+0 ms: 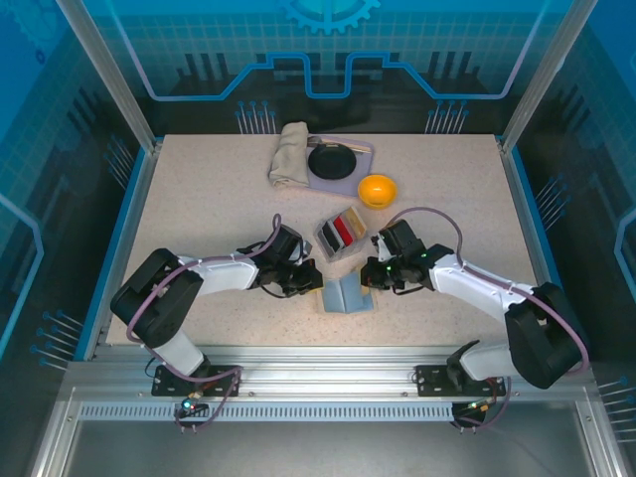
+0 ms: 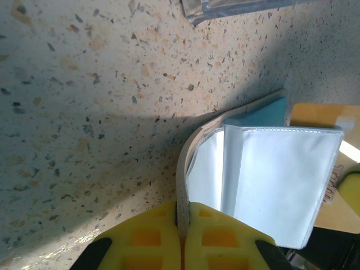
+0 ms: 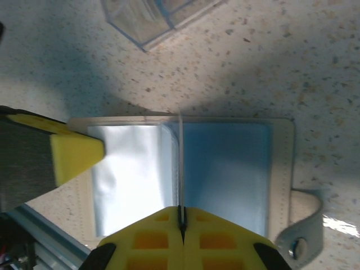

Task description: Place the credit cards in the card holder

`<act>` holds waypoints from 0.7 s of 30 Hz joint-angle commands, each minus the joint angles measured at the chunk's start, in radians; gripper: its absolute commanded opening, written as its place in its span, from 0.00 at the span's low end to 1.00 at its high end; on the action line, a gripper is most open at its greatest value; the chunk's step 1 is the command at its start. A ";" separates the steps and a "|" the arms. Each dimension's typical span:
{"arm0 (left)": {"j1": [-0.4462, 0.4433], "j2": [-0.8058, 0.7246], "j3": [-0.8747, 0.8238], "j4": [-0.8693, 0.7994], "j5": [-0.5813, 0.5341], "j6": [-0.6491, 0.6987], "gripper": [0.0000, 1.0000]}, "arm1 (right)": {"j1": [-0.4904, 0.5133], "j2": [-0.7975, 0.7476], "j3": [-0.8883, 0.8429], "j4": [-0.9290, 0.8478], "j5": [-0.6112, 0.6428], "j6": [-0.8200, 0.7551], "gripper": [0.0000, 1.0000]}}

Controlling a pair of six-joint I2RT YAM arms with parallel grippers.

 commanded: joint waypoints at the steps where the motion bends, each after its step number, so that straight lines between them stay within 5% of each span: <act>1: 0.004 0.020 0.001 0.001 -0.004 -0.006 0.05 | 0.012 0.003 -0.016 0.093 -0.091 0.049 0.04; 8: 0.004 0.006 -0.010 0.012 -0.022 -0.019 0.06 | 0.063 0.093 -0.023 0.151 -0.060 0.105 0.04; 16: 0.006 -0.007 -0.007 0.007 -0.020 -0.012 0.04 | 0.060 0.021 0.036 -0.050 0.118 0.038 0.04; 21: 0.005 -0.016 0.011 -0.009 -0.003 0.005 0.05 | 0.051 -0.042 0.019 -0.039 0.113 0.033 0.05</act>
